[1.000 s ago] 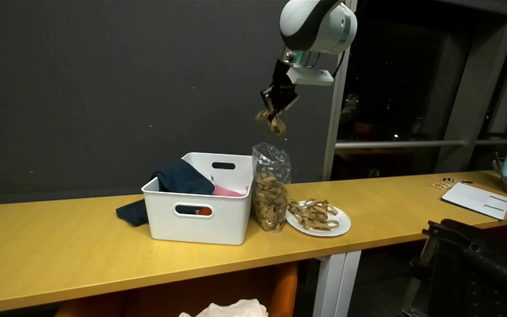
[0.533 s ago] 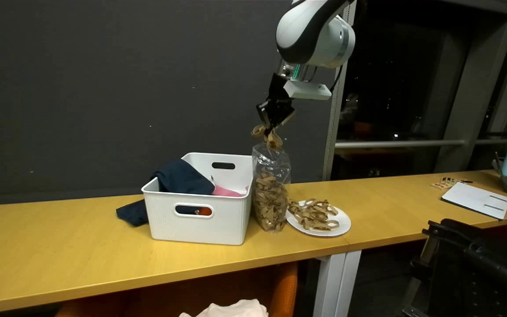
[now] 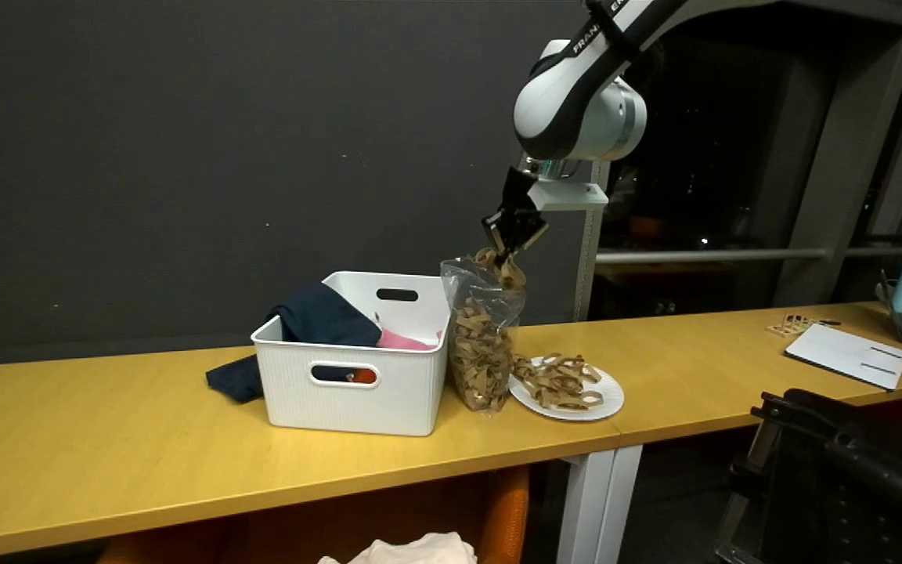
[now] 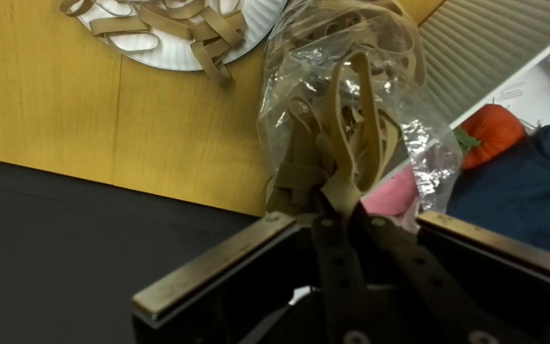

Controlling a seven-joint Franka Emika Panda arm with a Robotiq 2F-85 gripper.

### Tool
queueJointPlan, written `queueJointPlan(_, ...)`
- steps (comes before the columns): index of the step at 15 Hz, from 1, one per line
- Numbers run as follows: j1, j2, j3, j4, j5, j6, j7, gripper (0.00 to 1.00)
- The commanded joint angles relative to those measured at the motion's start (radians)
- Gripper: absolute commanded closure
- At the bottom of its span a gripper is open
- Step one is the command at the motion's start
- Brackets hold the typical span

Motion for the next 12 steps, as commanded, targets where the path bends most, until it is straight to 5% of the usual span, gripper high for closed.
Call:
queueJointPlan(1,-0.002,-0.005,0.018,-0.002,0.015,0.040,-0.031,0.98)
queueJointPlan(12,-0.009,0.016,0.057,0.019,0.013,0.133,-0.075,0.98)
